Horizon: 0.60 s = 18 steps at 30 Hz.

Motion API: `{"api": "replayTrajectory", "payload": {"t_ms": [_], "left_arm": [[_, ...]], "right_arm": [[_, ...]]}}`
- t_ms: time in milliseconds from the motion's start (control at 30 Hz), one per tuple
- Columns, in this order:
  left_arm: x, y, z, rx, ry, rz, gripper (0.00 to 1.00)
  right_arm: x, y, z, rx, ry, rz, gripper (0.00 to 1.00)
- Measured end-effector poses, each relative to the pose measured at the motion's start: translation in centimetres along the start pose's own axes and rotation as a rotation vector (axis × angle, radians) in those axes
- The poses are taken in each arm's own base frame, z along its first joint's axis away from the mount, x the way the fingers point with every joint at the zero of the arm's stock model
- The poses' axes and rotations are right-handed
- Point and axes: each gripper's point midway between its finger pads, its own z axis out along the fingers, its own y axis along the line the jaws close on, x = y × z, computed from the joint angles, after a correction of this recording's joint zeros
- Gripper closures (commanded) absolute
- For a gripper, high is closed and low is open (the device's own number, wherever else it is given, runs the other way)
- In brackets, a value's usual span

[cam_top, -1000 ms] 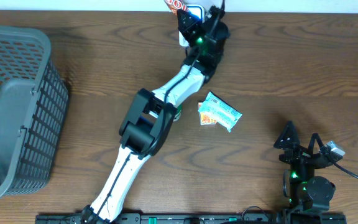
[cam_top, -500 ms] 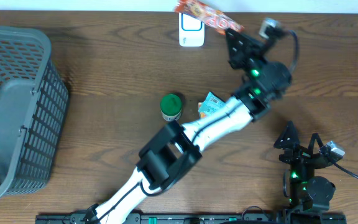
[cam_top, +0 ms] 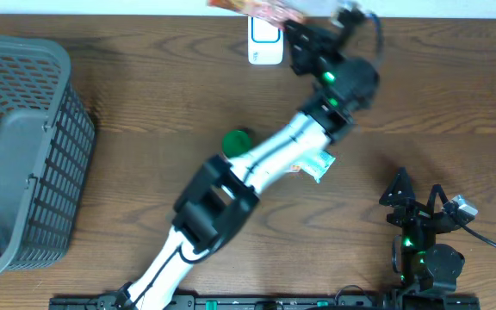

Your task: Scan the item barcode

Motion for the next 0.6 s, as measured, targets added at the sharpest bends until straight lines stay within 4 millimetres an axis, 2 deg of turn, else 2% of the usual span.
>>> {"api": "replayTrajectory", "payload": {"t_ms": [167, 300, 400, 467, 533, 600], "left_arm": [[1.5, 4.1, 7.4, -0.144, 0.092, -0.114, 0.94], [3.0, 5.2, 11.4, -0.206, 0.118, -0.148, 0.93], [3.7, 3.4, 12.8, -0.149, 0.091, -0.059, 0.93], [4.6, 1.1, 13.0, -0.062, 0.076, 0.032, 0.93], [6.0, -0.8, 12.9, 0.019, 0.083, 0.122, 0.93], [8.3, -2.4, 12.7, 0.129, 0.122, 0.259, 0.93]], "right_arm": [[0.0, 0.0, 0.0, 0.000, 0.000, 0.000, 0.01], [0.0, 0.0, 0.0, 0.000, 0.000, 0.000, 0.01], [0.0, 0.0, 0.0, 0.000, -0.002, 0.000, 0.01], [-0.1, 0.0, 0.0, 0.003, -0.003, 0.000, 0.01], [-0.3, -0.3, 0.0, 0.021, -0.019, 0.000, 0.01], [-0.8, -0.7, 0.0, 0.044, -0.043, 0.002, 0.01]]}}
